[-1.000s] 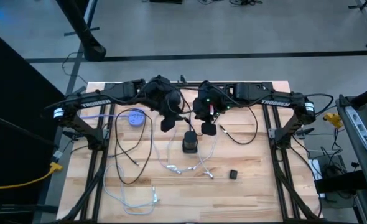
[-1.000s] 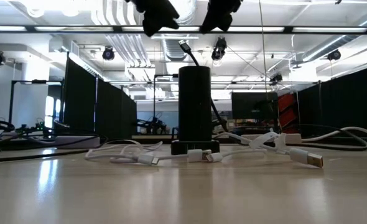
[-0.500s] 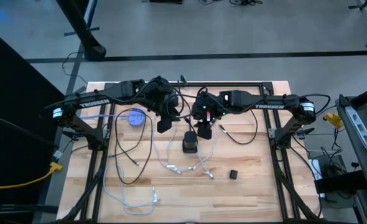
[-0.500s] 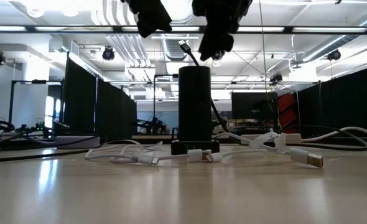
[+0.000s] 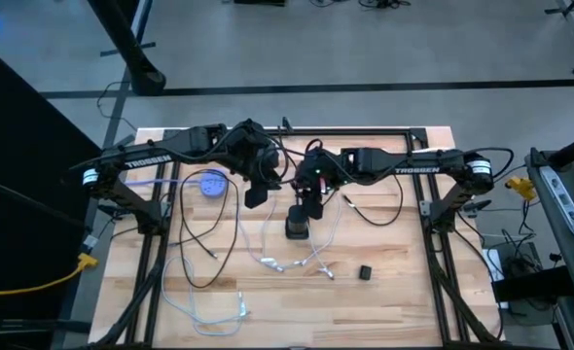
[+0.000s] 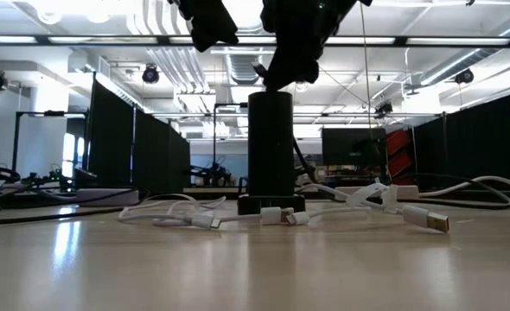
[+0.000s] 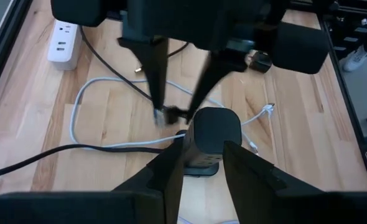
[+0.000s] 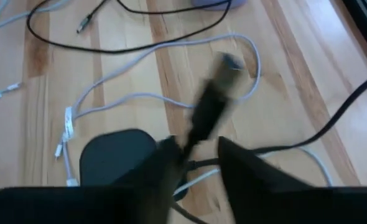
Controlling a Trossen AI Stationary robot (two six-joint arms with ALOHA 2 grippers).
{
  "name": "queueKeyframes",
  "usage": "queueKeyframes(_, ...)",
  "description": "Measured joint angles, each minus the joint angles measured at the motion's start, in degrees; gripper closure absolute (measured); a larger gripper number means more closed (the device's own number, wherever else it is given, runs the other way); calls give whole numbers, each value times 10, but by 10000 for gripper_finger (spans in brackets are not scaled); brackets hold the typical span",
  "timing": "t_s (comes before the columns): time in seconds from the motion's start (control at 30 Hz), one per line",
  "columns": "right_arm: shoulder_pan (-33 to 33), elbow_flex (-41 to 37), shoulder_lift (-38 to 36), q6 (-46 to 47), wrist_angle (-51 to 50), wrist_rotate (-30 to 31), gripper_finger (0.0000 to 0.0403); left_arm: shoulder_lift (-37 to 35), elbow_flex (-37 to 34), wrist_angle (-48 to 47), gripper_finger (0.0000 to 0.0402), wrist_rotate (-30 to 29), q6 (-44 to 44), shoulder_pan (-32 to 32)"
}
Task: Insert USB
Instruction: Insert the right black charger cable into the white outlet extension
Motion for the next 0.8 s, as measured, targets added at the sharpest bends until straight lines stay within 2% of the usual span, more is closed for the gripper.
queueKeyframes(0.03, 0, 0, -2, -4, -5, 0, 374, 0, 0, 0, 301, 0, 0, 0)
queueKeyframes(0.07, 0, 0, -6, -7, -11, 0, 387, 0, 0, 0, 302, 0, 0, 0)
queueKeyframes(0.37, 18, 45, -29, -62, -57, -1, 395, 5, 0, 46, 286, 1, -36, 2)
queueKeyframes(0.5, 24, 59, -21, -80, -58, -1, 398, 16, 0, 67, 271, 3, -71, 2)
queueKeyframes(0.8, 24, 61, -20, -87, -63, 2, 398, 22, 0, 82, 229, 16, -83, 1)
